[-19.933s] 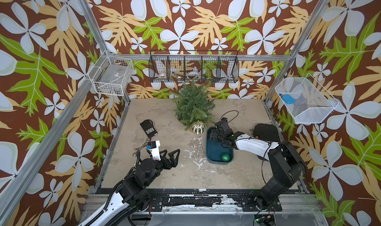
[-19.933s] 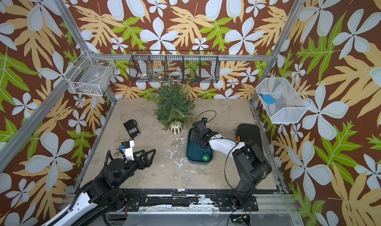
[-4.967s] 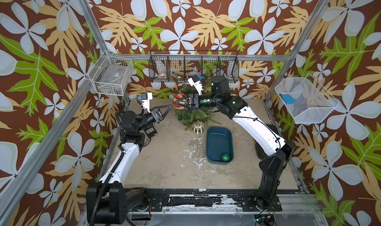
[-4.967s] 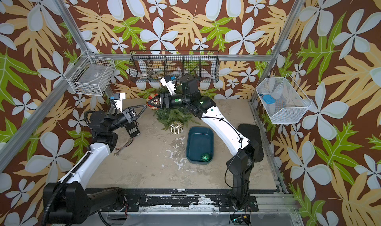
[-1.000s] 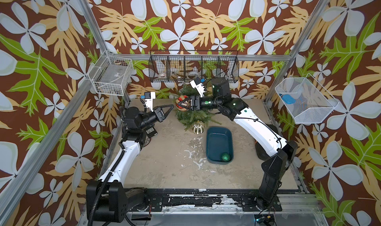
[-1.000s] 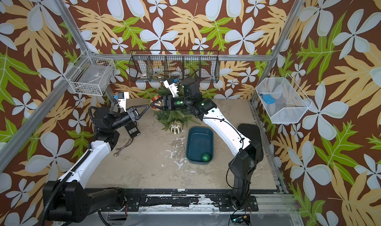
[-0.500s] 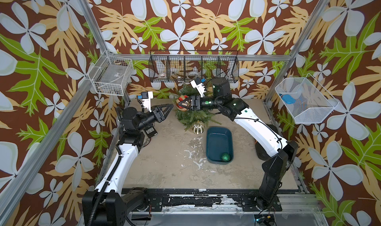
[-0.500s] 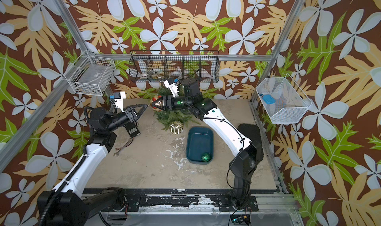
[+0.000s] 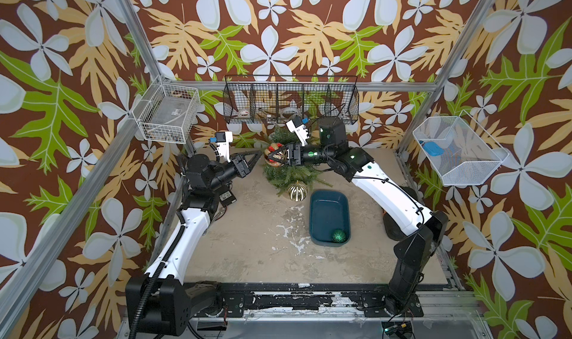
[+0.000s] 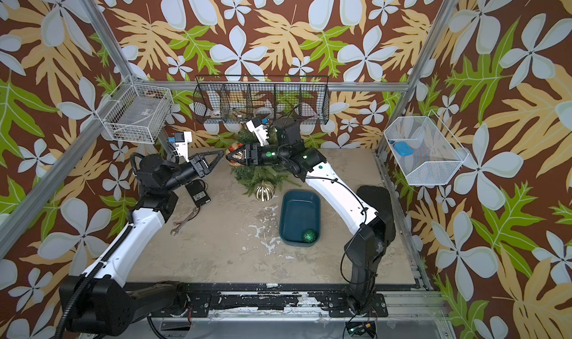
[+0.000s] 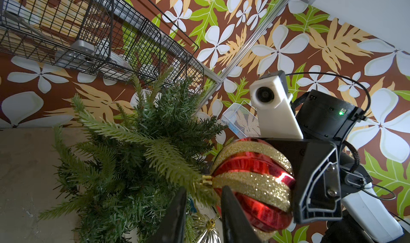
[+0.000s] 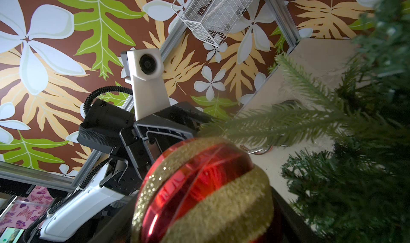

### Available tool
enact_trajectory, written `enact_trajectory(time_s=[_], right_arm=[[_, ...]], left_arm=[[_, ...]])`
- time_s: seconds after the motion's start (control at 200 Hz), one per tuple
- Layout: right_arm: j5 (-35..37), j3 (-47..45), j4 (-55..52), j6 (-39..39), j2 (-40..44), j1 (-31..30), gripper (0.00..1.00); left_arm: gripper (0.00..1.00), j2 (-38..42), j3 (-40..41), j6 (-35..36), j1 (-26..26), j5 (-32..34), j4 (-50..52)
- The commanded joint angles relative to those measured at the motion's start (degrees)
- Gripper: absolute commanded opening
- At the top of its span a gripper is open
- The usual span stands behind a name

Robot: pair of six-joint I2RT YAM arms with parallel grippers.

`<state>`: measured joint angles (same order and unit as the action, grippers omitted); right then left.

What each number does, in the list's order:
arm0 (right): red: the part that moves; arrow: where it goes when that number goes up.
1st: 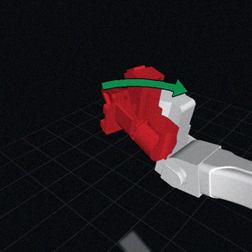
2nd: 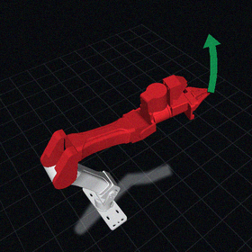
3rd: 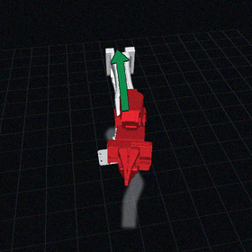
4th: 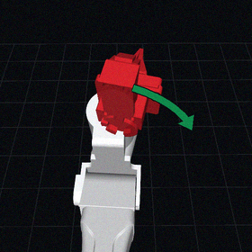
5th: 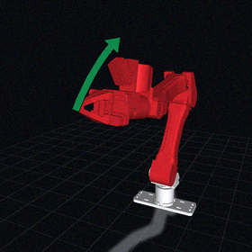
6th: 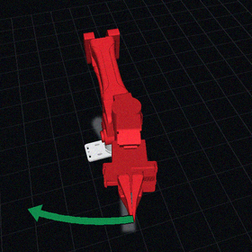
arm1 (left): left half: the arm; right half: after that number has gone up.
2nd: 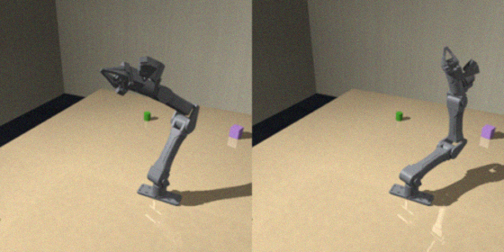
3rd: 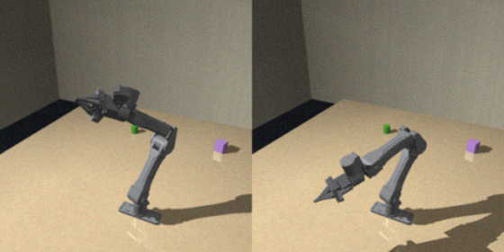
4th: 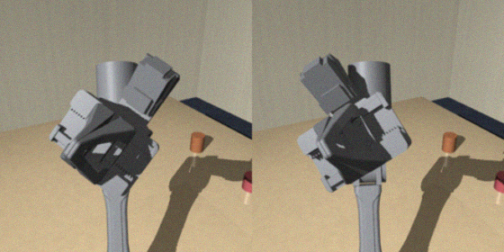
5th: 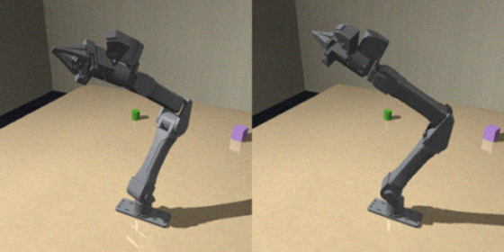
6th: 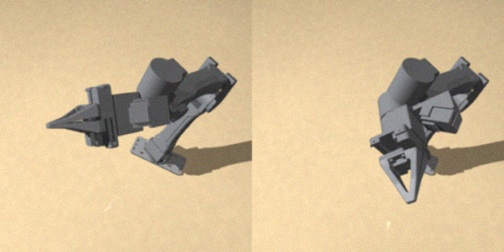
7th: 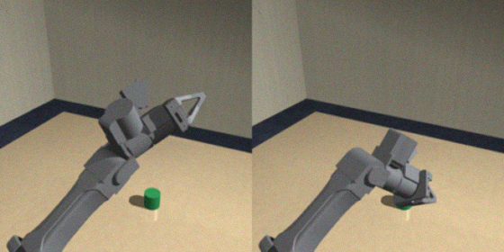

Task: Decorate the small christmas tree with ornaments
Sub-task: Hang an ornament on the christmas tree.

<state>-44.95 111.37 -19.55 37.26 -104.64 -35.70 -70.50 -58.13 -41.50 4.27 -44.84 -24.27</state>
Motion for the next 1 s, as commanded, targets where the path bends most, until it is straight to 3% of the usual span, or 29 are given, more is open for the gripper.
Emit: enact_trajectory(time_s=[0.0, 0.2, 0.991], right_arm=[[-0.78, -0.19, 2.4, 0.0, 0.74, 0.03, 0.64], [-1.53, -1.66, 3.33, 0.1, 0.78, -0.07, 0.65], [-1.56, -2.37, 4.49, 0.28, 0.78, -1.1, 0.84]], left_arm=[[0.12, -0.3, -0.84, 0.8, 0.21, 0.37, -0.43], [0.0, -0.94, -1.23, 0.95, 0.37, 0.19, -0.29], [0.0, -1.3, -2.95, 2.86, 0.37, 0.19, 2.41]])
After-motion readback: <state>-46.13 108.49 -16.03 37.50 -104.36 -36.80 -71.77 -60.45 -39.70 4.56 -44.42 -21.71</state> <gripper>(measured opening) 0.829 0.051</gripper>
